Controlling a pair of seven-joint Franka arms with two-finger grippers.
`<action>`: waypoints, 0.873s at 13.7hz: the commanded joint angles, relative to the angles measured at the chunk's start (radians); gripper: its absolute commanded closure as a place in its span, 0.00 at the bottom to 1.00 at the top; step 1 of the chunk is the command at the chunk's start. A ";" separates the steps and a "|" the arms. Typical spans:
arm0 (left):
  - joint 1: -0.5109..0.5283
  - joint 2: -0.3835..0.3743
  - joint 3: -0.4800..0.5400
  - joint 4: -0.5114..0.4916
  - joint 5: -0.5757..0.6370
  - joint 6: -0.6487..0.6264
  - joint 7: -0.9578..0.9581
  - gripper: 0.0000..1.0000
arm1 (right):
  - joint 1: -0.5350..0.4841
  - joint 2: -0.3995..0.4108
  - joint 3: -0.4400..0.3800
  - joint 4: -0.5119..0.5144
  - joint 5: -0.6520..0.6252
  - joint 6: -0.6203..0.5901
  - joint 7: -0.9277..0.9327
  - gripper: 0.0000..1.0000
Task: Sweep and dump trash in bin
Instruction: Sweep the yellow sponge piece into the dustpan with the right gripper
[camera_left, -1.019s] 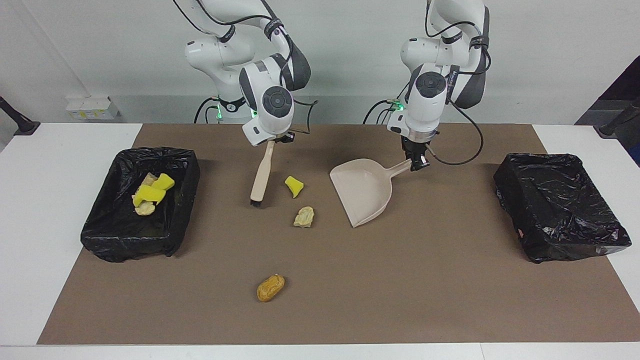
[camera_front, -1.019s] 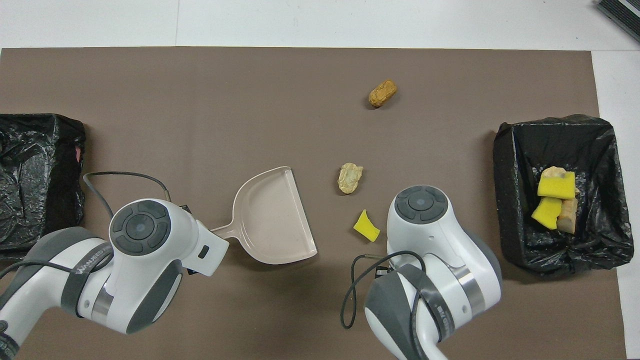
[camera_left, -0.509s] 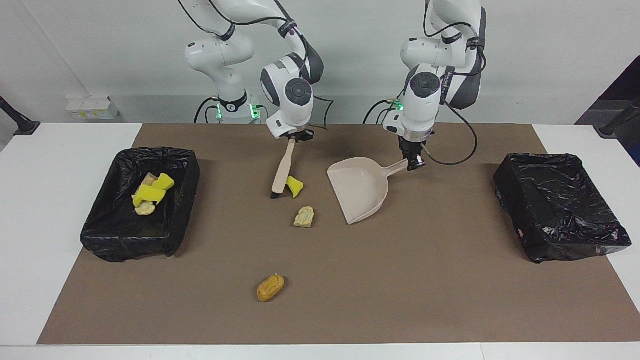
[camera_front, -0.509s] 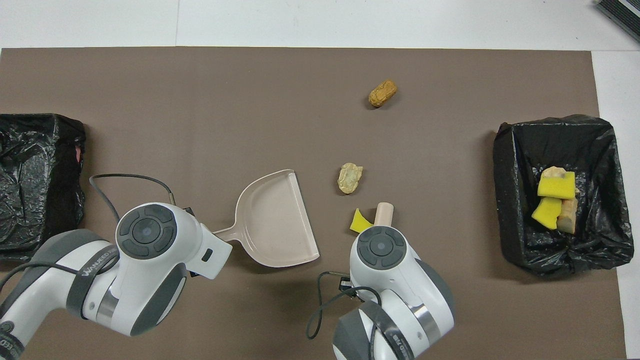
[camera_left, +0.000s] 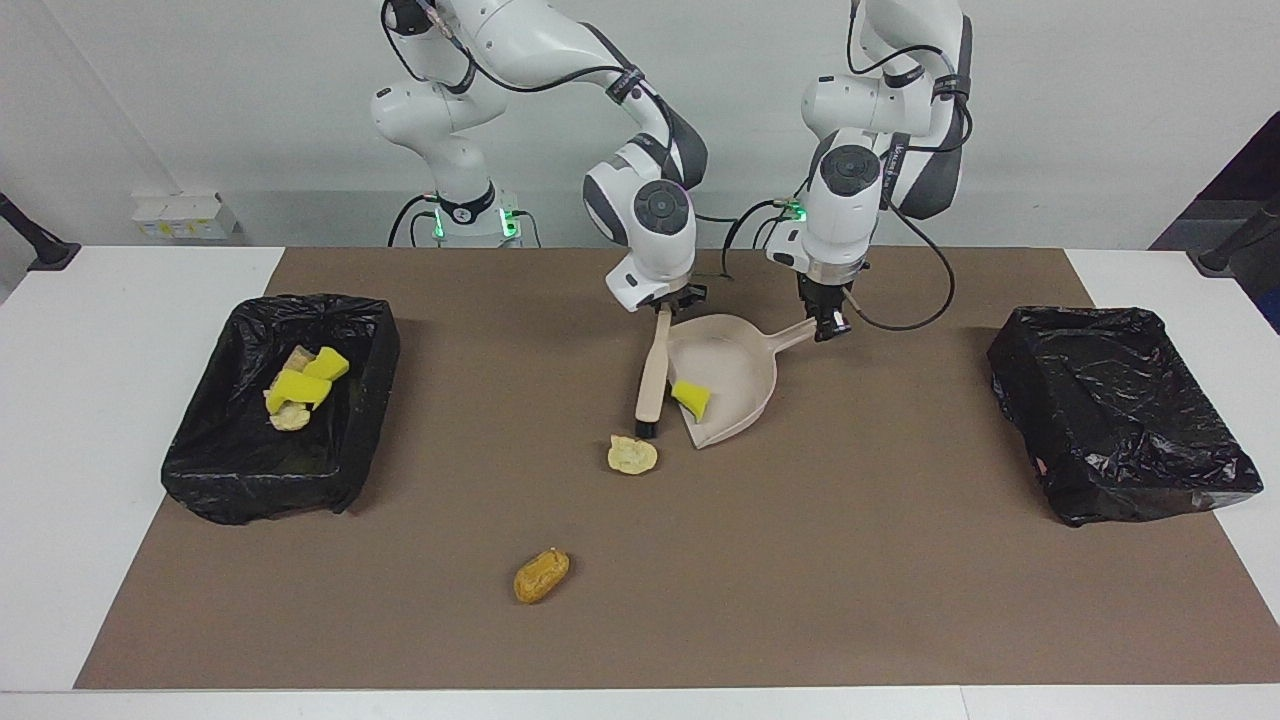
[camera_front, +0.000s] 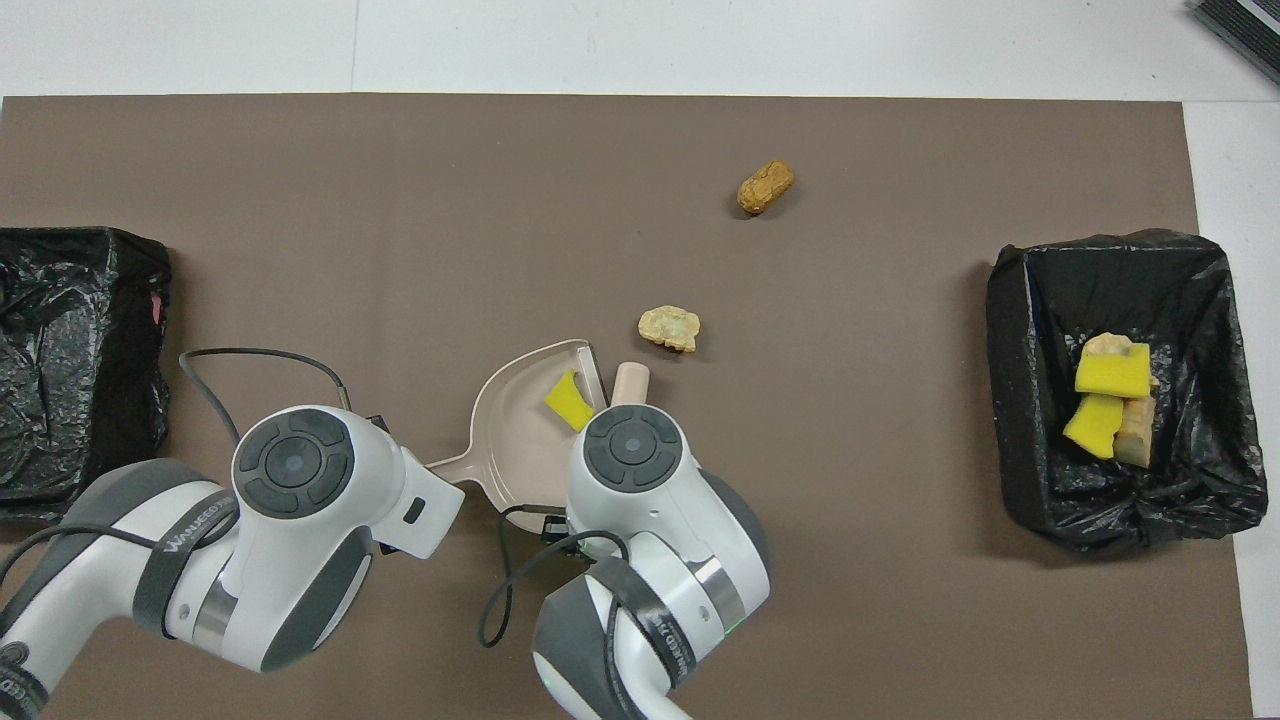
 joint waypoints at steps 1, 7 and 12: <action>-0.022 -0.035 0.013 -0.036 0.020 0.010 -0.009 1.00 | 0.014 0.015 0.003 0.090 0.051 -0.061 -0.031 1.00; -0.020 -0.026 0.013 -0.027 0.017 0.033 -0.200 1.00 | -0.147 -0.048 -0.003 0.099 -0.048 -0.133 -0.231 1.00; -0.022 -0.014 0.012 -0.024 -0.026 0.073 -0.336 1.00 | -0.294 0.025 -0.005 0.205 -0.244 -0.142 -0.481 1.00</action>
